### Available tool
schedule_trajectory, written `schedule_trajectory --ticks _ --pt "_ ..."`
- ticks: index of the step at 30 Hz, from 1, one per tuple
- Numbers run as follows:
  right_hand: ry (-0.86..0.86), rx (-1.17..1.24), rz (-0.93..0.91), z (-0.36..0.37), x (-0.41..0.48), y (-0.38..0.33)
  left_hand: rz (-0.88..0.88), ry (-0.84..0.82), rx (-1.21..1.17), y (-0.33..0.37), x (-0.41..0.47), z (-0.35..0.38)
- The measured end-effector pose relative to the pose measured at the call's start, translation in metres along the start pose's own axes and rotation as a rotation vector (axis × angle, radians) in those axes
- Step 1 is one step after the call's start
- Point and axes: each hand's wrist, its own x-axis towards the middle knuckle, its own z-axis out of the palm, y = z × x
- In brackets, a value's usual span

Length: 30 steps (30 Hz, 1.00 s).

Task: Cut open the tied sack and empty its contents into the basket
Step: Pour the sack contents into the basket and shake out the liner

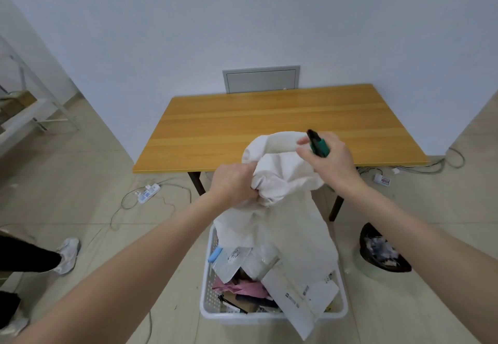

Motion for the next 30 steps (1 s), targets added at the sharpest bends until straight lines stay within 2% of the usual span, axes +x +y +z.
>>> schedule_trajectory --ticks 2,5,7,9,13,15,19,22,25,27,30 --pt "-0.084 -0.234 0.008 -0.008 0.014 -0.004 0.096 0.083 0.105 0.003 -0.006 0.007" --pt "-0.394 -0.483 0.071 -0.004 0.021 0.004 0.144 0.296 0.206 0.004 -0.010 0.015" --pt "-0.515 -0.445 0.098 0.006 0.017 0.013 0.110 0.415 0.164 0.000 -0.009 0.020" --pt "-0.566 -0.303 0.108 0.016 0.012 0.019 0.068 0.479 0.075 -0.002 -0.009 0.024" --pt "-0.620 -0.123 0.140 0.031 0.006 0.024 -0.043 0.489 -0.086 -0.002 -0.009 0.024" --pt "-0.600 -0.152 0.139 0.033 0.006 0.025 -0.082 0.401 -0.149 -0.001 -0.012 0.020" --pt "-0.387 -0.178 0.098 0.032 0.018 0.022 -0.205 0.221 -0.318 -0.003 -0.008 0.012" --pt "-0.382 -0.225 0.104 0.033 0.016 0.029 -0.169 0.063 -0.289 -0.005 -0.004 0.006" --pt "-0.274 -0.207 0.067 0.030 0.016 0.026 -0.199 0.094 -0.351 -0.005 0.001 -0.003" --pt "-0.293 -0.233 0.066 0.027 0.018 0.026 -0.167 0.043 -0.310 -0.005 0.003 -0.007" --pt "-0.240 -0.200 0.047 0.022 0.024 0.018 -0.191 0.057 -0.359 -0.007 0.005 -0.016"
